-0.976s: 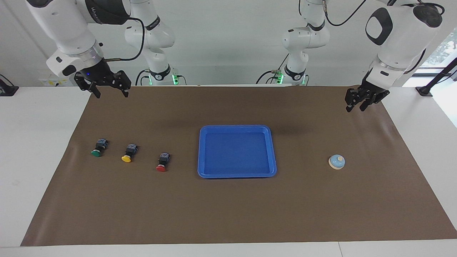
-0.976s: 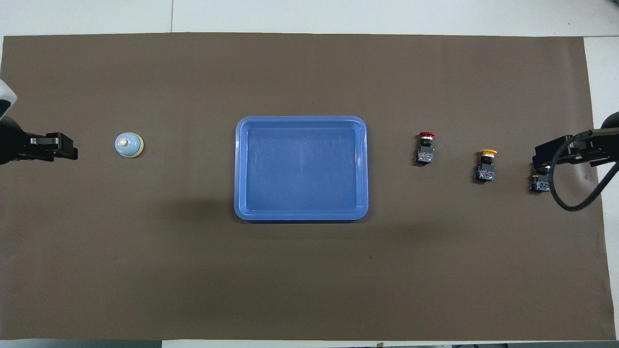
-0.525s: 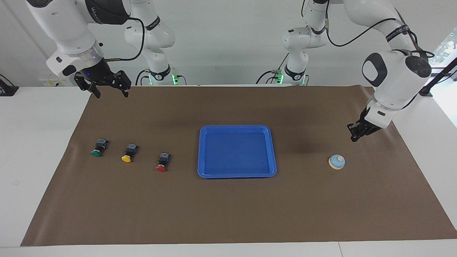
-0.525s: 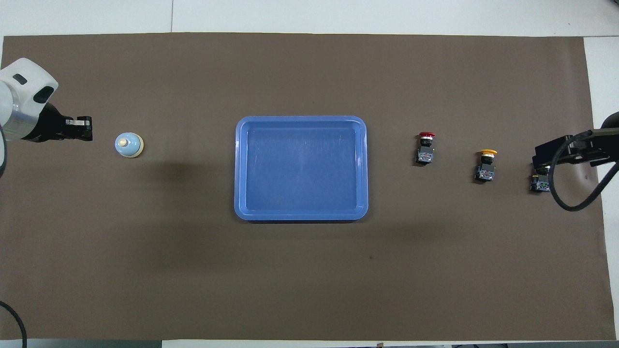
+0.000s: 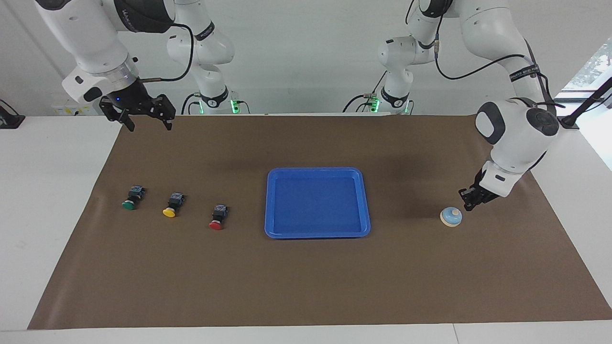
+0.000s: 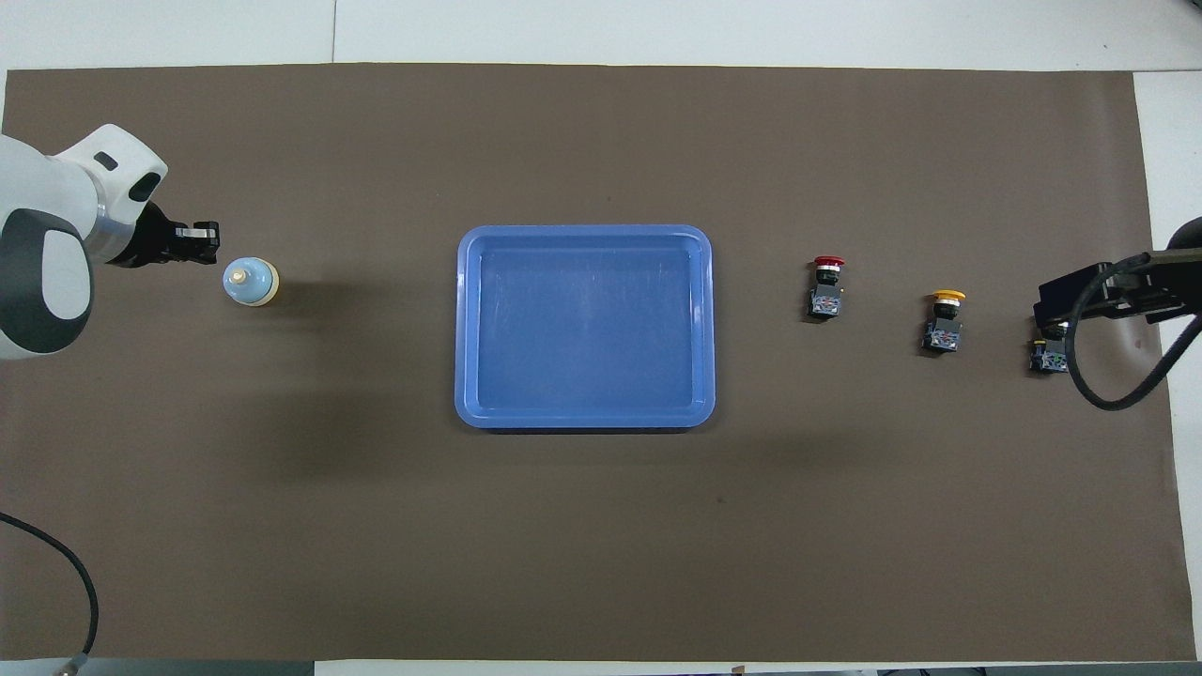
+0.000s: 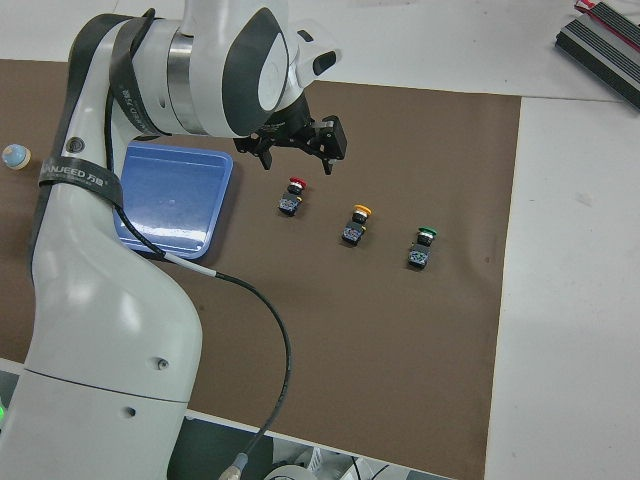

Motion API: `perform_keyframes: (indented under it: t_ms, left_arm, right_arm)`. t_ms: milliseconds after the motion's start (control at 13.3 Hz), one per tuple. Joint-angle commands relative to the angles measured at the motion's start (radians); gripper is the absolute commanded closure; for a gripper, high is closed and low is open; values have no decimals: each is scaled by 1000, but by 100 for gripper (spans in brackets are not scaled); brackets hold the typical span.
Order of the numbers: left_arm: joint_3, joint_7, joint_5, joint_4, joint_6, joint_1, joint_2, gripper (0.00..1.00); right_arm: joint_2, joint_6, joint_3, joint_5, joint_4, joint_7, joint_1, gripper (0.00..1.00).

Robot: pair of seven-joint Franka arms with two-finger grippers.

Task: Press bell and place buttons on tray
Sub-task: 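Press down on the white call bell with the left gripper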

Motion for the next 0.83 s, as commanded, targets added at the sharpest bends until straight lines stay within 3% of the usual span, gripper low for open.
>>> perform_keyframes:
  t_ms: [0, 525, 751]
  left_arm:
    - [-1, 10, 3, -37, 30, 6, 0, 100]
    - [0, 11, 7, -135, 187, -1, 27, 100]
    - [0, 13, 11, -125, 165, 2, 27, 98]
  right_arm:
    - [2, -11, -5, -2, 3, -21, -4, 0]
    - [2, -11, -5, 0, 3, -21, -6, 0]
    - [2, -11, -5, 0, 3, -21, -4, 0]
